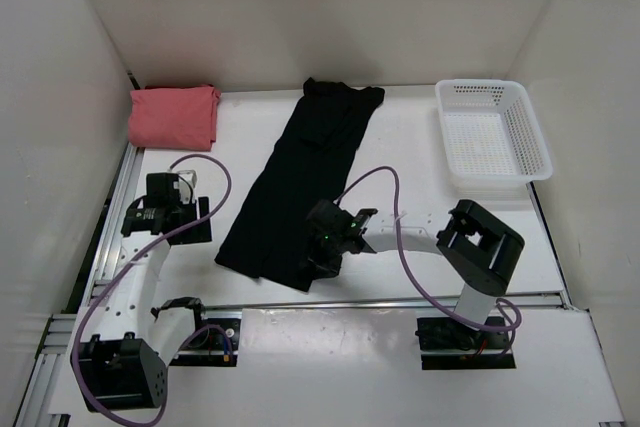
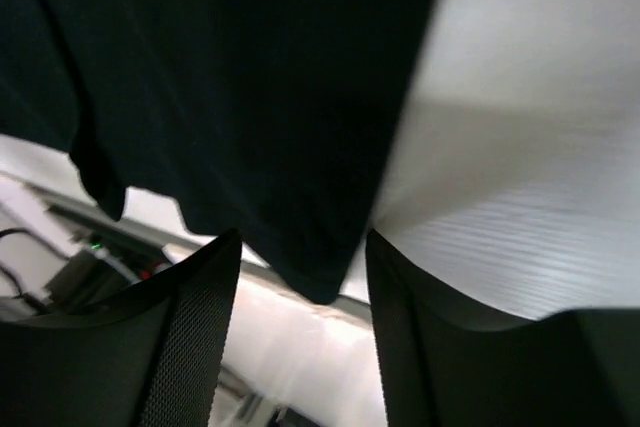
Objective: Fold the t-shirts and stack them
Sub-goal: Rotate the tshirt 90 degrees
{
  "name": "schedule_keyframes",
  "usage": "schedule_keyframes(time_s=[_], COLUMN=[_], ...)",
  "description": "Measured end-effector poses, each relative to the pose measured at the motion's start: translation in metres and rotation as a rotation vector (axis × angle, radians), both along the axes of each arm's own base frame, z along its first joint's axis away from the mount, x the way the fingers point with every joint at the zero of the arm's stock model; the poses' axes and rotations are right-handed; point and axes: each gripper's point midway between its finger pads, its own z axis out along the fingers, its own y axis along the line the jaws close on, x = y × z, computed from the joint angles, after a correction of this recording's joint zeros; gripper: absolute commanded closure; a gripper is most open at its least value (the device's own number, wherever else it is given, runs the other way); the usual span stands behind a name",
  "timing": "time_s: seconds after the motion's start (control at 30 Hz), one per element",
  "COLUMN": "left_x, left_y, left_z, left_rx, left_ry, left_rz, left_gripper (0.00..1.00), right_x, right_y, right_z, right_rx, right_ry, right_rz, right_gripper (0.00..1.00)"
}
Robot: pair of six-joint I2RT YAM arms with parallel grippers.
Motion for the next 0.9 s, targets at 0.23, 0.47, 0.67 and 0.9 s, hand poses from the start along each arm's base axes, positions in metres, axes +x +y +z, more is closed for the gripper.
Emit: schedule_keyframes(time_s=[0.23, 0.47, 0.67, 0.9], left_x=[-0.007, -0.007, -0.002, -0.043], left_y=[-0.001, -0.024, -0.084, -0.160], left_z=[0.006, 0.019, 0.012, -0.005], left_rx=[0.000, 0.000, 0.047, 0.159], left_ry=[-0.010, -0.061, 0.005, 0.048], left_rz=[0.000, -0.118, -0.419, -0.853], left_gripper=[0.19, 0.19, 0.19, 0.20], right_x=[-0.013, -0.011, -0.008, -0.012], right_y=[0.015, -0.035, -0.110, -0.152], right_z=[-0.010, -0.011, -0.011, -0.014], right_rx=[0.084, 0.109, 0.034, 0.027], right_ry=[0.086, 0.100, 0.050, 0.038], right_rz=[-0.050, -0.139, -0.181, -0.155], right_gripper=[1.00, 1.00, 1.00, 1.00])
